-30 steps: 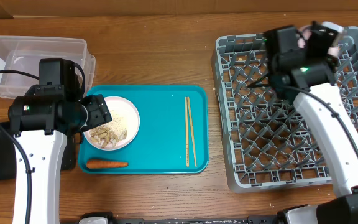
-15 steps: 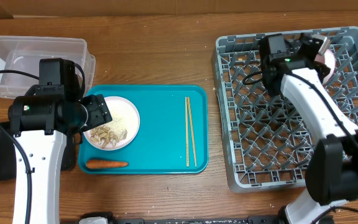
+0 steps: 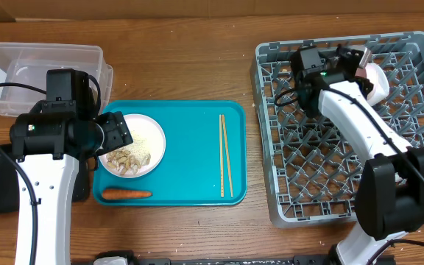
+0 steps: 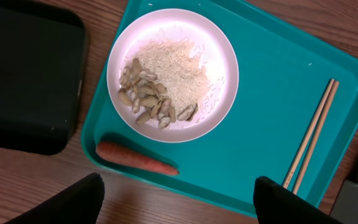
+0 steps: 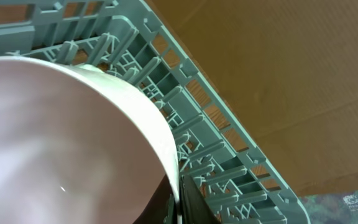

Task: Sort waste into correct bins and load items into the dishwasher
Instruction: 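Carry the pink bowl into the rack's back right area and release it, then move the right gripper back toward the chopsticks on the tray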

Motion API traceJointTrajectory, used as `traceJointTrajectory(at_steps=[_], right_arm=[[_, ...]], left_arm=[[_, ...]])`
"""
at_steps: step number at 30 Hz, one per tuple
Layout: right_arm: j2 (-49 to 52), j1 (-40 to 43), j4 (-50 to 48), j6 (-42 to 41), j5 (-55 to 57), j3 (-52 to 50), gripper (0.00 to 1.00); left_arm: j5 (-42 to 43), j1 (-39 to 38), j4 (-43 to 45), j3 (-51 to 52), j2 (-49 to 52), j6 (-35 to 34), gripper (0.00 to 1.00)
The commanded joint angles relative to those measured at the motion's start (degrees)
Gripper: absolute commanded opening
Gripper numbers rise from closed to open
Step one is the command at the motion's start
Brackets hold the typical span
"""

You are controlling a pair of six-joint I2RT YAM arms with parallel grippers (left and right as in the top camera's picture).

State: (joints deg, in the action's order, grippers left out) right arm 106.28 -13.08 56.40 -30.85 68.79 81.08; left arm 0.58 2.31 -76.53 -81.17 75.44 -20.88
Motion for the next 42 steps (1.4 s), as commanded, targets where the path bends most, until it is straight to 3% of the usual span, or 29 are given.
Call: traceJointTrajectory(at_steps=[1, 18, 21, 23, 24, 26, 32, 38, 42], right_arm=[[0.4, -0.5, 0.0, -0.9, -0.3, -1.1, 0.04], [0.4, -8.6, 3.0, -2.2, -4.7, -4.9, 0.04], [0.4, -9.5, 4.9, -2.2, -10.6, -4.9, 0.21], [0.4, -9.9, 6.0, -2.2, -14.1, -4.9, 0.50], [0.4, -10.1, 6.4, -2.2, -15.9, -4.9, 0.79], [0.3, -10.2, 6.9, -2.3, -19.3, -4.8, 0.98], [-2.1, -10.2, 7.8, -2.4, -29.4, -2.8, 1.00], [-11.2, -10.2, 7.9, -1.9, -36.4, 1.9, 1.00], [-17.3, -10.2, 7.5, 8.2, -48.9, 4.7, 1.00]], left_arm=[[-0.6, 0.3, 0.1, -0.6, 0.3, -0.3, 0.79], [-0.6, 0.3, 0.1, -0.6, 0.3, -0.3, 0.80], [-0.6, 0.3, 0.2, -0.6, 0.3, -0.3, 0.80], [-0.6, 0.3, 0.3, -0.6, 0.3, -0.3, 0.81], [-0.6, 0.3, 0.4, -0.6, 0.3, -0.3, 0.81], [-0.6, 0.3, 0.5, -0.6, 0.3, -0.3, 0.81], [-0.6, 0.3, 0.4, -0.6, 0.3, -0.3, 0.82], [-0.6, 0.3, 0.2, -0.6, 0.3, -0.3, 0.82], [-0.6, 0.3, 0.1, -0.6, 0.3, -0.3, 0.82]])
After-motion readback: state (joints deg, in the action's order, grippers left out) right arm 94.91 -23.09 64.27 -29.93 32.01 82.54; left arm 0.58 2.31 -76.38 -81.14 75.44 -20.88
